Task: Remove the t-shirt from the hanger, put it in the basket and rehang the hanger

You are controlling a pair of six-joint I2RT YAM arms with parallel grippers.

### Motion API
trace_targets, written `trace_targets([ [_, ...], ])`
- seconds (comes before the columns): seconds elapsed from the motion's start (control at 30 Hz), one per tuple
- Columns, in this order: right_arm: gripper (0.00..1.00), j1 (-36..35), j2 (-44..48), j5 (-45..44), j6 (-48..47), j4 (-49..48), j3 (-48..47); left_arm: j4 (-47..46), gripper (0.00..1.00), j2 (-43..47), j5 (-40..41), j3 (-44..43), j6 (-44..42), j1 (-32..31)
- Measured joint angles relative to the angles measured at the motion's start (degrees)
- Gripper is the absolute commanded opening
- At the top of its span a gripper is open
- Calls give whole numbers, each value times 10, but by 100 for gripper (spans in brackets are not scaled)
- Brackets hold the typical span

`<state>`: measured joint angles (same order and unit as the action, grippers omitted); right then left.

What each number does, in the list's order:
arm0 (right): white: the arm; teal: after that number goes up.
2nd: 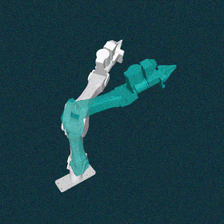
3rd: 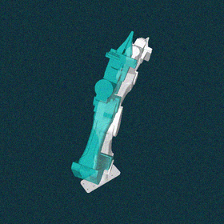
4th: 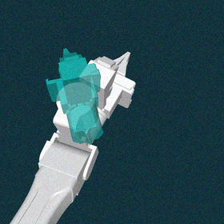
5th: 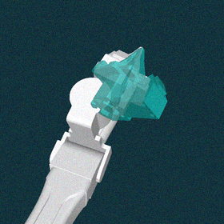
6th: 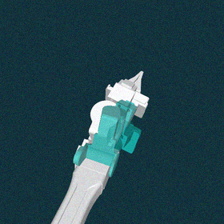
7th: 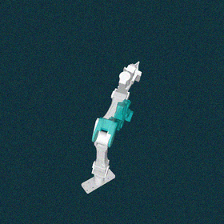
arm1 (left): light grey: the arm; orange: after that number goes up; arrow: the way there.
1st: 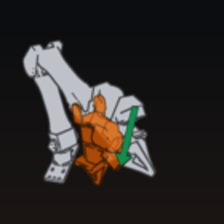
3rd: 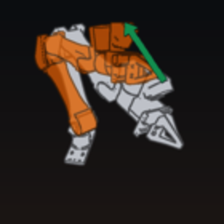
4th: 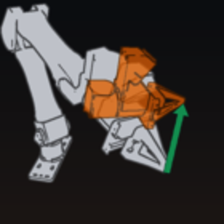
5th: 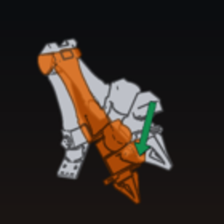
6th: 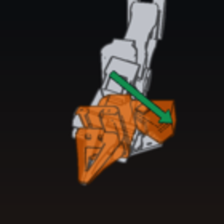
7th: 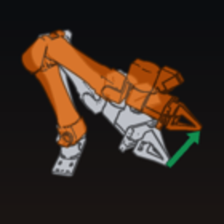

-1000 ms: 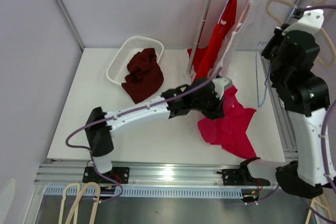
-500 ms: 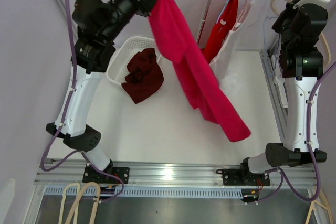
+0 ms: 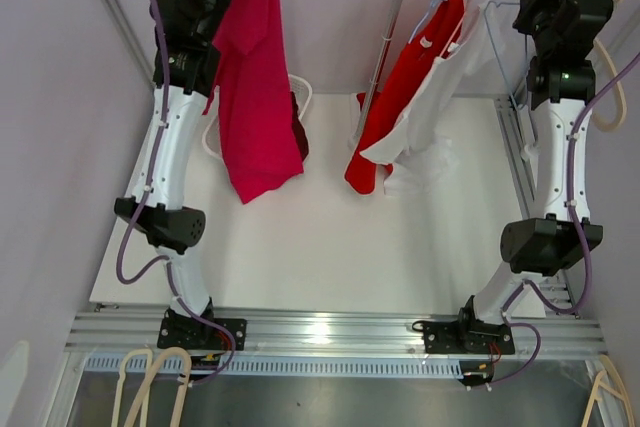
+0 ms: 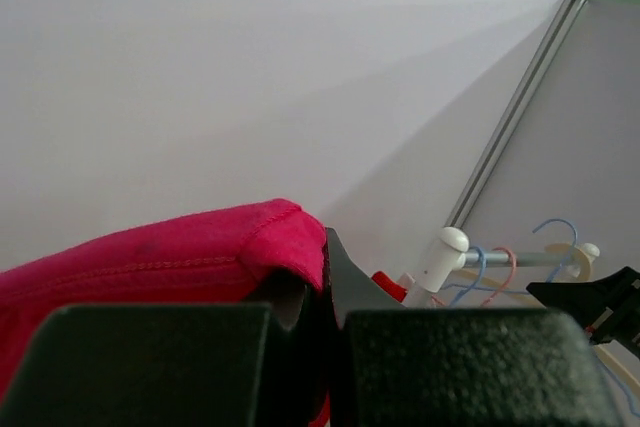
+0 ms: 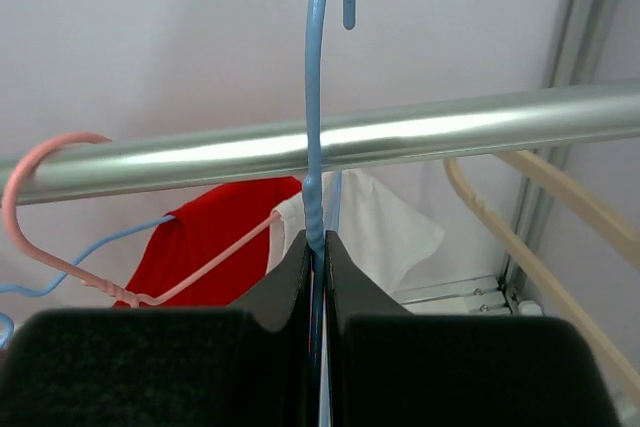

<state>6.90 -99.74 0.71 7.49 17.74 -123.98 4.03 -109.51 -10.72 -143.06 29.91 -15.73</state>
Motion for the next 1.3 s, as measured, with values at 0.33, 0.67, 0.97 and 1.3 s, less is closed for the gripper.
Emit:
trace_targets([
  [0.33, 0, 0, -20, 29, -2, -46, 19, -63, 1, -30, 12, 62, -13, 19],
  [0.67, 0, 0, -24, 21, -12, -59, 64, 14, 1, -12, 104, 371, 93, 32],
  [0.97, 12, 0, 34, -7, -24, -78, 157, 64, 4, 2, 130, 532, 167, 41],
  [1.3, 41, 2, 89, -33, -26, -58, 164, 106, 3, -44, 100, 528, 192, 87],
])
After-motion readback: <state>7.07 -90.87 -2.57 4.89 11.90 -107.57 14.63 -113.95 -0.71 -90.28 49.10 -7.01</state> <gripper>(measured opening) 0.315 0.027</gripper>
